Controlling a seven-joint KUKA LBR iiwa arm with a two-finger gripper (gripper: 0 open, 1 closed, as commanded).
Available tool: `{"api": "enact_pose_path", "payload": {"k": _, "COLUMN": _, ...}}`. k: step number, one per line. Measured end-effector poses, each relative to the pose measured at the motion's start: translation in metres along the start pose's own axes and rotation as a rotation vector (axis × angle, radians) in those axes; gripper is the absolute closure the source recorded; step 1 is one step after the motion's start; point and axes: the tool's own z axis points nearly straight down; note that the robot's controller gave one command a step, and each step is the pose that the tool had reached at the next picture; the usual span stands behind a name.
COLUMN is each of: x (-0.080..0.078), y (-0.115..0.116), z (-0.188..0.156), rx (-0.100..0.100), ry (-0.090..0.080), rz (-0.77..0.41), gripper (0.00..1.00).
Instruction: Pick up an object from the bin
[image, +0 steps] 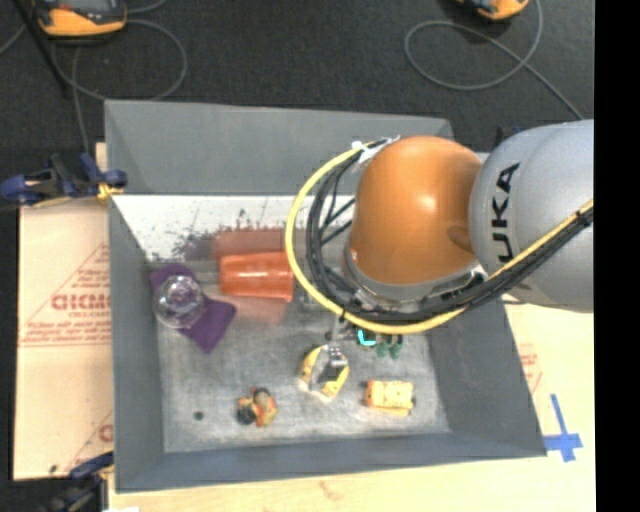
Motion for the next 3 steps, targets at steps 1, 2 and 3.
{"api": "enact_pose_path", "payload": {"k": 1, "x": -0.001, "y": -0.001, "z": -0.003, "rx": -0.001, "ry": -0.006, "rz": 0.003, "gripper": 0.0}}
{"api": "enact_pose_path", "payload": {"k": 2, "x": 0.008, "y": 0.009, "z": 0.061, "rx": -0.002, "ry": -0.012, "rz": 0.036, "gripper": 0.0}}
{"api": "enact_pose_path", "payload": {"k": 3, "x": 0.012, "y": 0.027, "z": 0.084, "rx": 0.001, "ry": -0.006, "rz": -0.242, "gripper": 0.0}}
